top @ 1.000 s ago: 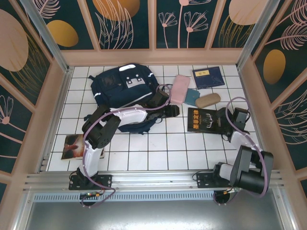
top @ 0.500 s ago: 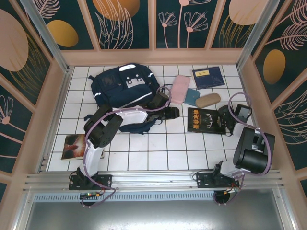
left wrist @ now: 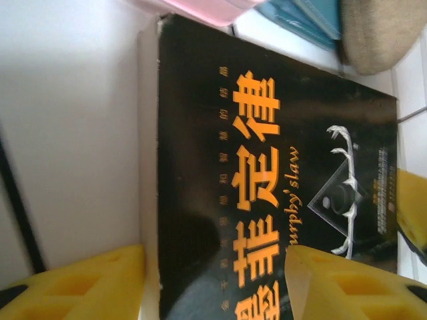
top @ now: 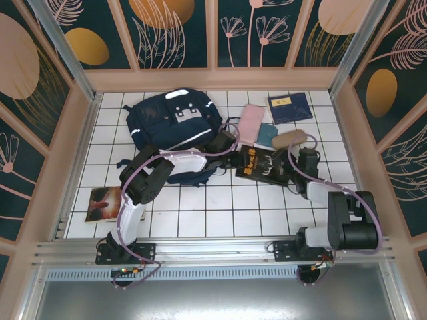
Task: Pack the student bag
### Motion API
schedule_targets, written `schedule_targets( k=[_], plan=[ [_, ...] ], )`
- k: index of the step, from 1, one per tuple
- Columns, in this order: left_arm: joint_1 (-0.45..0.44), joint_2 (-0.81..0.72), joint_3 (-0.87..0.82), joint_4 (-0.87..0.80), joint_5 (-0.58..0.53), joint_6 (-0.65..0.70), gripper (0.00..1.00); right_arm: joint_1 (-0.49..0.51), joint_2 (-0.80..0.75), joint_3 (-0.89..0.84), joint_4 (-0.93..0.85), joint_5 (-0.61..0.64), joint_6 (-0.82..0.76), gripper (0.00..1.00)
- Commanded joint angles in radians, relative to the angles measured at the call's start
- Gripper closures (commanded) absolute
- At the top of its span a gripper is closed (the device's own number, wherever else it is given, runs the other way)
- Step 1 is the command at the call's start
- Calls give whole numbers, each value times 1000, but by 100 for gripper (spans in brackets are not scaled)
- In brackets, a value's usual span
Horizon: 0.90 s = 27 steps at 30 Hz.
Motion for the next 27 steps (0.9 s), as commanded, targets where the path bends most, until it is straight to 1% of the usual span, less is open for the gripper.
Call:
schedule_targets(
  k=[1, 6, 8, 9, 10, 12, 15, 20, 24, 27],
  plan=[
    [-1, 33, 61, -57, -25, 32, 43, 97, -43, -41, -111, -118, 124, 5],
    [4, 69, 160, -144, -103, 95, 43, 198, -162, -89, -195, -90, 166, 5],
    [9, 62, 185, -191, -152, 112, 42, 201, -206, -99, -267, -69, 144, 5],
    [11, 46, 186, -207, -181, 115, 42, 201, -230, -95, -310, -25, 117, 5],
    [9, 25, 176, -216, -199, 117, 42, 193, -249, -88, -342, 8, 90, 5],
    [10, -19, 141, -228, -220, 101, 41, 163, -263, -69, -362, 33, 41, 5],
    [8, -101, 40, -201, -199, 42, 41, 121, -228, -9, -374, 62, -35, 5],
    [-2, -209, -171, -84, -122, -121, 41, 87, -99, 106, -344, 86, -137, 4],
    [-19, -245, -256, -20, -76, -199, 41, 85, 11, 191, -315, 81, -180, 4],
    [-31, -222, -270, 18, -24, -239, 41, 85, 70, 233, -278, 104, -204, 4]
  ],
)
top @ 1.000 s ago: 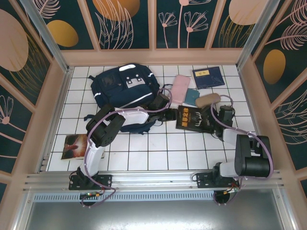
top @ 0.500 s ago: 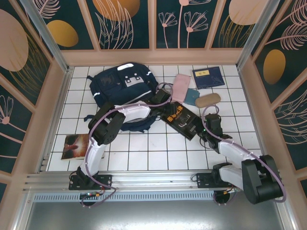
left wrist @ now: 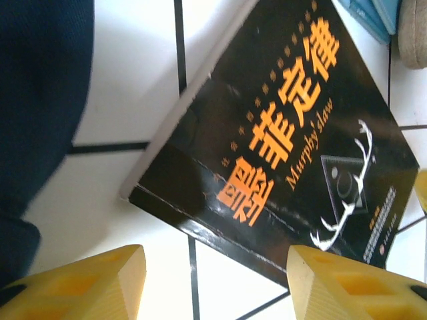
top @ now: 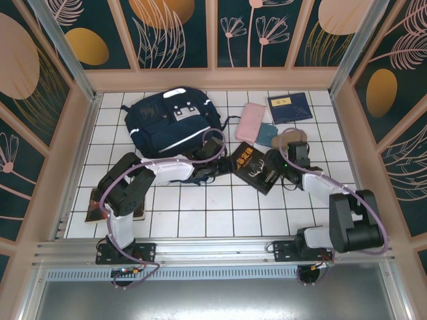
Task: Pack the student bag
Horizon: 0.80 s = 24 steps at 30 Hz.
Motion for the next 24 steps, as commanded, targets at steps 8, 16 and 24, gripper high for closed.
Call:
schedule_targets(
  k=[8, 16, 24],
  plan=[
    [-11, 82, 42, 28, 75, -98, 41, 11, 215, 158, 42, 34, -142, 4],
    [-7, 167, 126, 7, 65, -100, 41, 27, 26, 86, -4, 127, -118, 4],
    [-8, 161, 121, -5, 40, -87, 41, 9, 190, 230, 15, 109, -160, 3]
  ],
)
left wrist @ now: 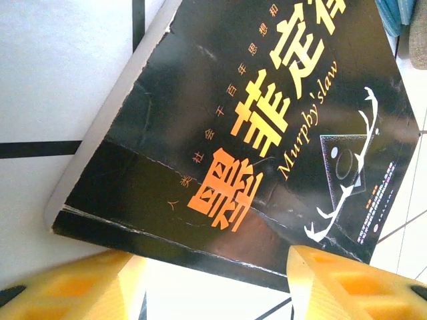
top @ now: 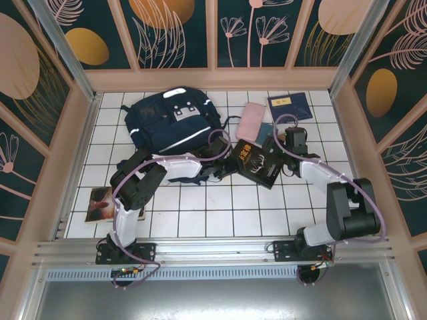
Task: Pack the student bag
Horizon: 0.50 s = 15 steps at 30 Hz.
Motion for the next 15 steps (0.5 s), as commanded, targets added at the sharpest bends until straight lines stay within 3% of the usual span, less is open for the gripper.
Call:
schedule_targets(
  k=[1, 8, 15],
  plan=[
    [0, 41, 11, -4, -22, 6, 41, -16, 111, 72, 13, -12, -29, 3],
    [2, 47, 20, -11, -32, 12, 41, -24, 263, 98, 26, -107, -22, 4],
    [25, 64, 50, -31, -60, 38, 41, 33, 85, -124, 65, -208, 72, 9]
  ],
)
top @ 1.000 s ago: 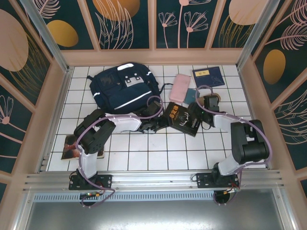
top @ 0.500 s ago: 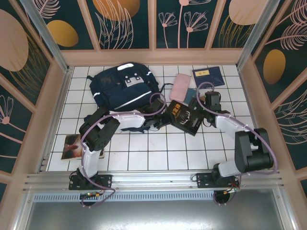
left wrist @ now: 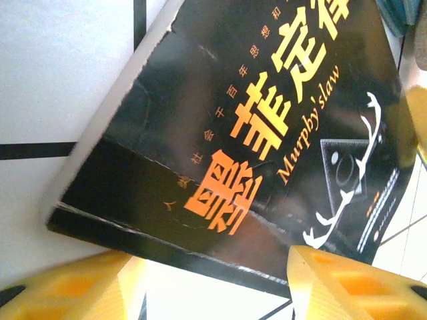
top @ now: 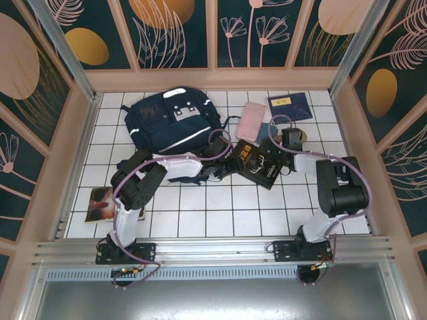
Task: Pack the student bag
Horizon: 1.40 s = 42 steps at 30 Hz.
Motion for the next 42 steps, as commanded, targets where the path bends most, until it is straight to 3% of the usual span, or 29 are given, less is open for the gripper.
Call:
schedule_targets(
  k=[1, 6, 9, 17, 20, 22, 27, 28, 36, 42],
  plan=[
    [25, 57, 34, -6, -57, 42, 41, 57, -108, -126, -58, -128, 86, 9],
    [49, 45, 43, -36, -99, 74, 40, 136, -280, -213, -115, -134, 130, 17],
    [51, 31, 26, -46, -112, 85, 40, 136, -308, -210, -127, -111, 107, 21],
    [52, -2, -28, -65, -106, 108, 40, 132, -112, -77, -136, -29, -34, 30],
    [51, -14, -66, -31, -67, 75, 40, 129, -39, -40, -152, -31, -59, 47],
    [50, -30, -98, -10, -58, 50, 40, 133, -27, -53, -141, -43, -47, 51],
    [45, -41, -145, 27, -61, -3, 40, 134, -32, -106, -115, -66, -22, 86],
    [44, -30, -143, 43, -49, -10, 40, 135, -32, -114, -110, -75, -16, 89],
    [40, 39, -66, 117, -7, -24, 39, 139, -20, -137, -85, -115, 8, 93],
    [39, -21, -156, 460, 101, -55, 39, 139, 11, -129, -84, -134, 5, 94]
  ],
)
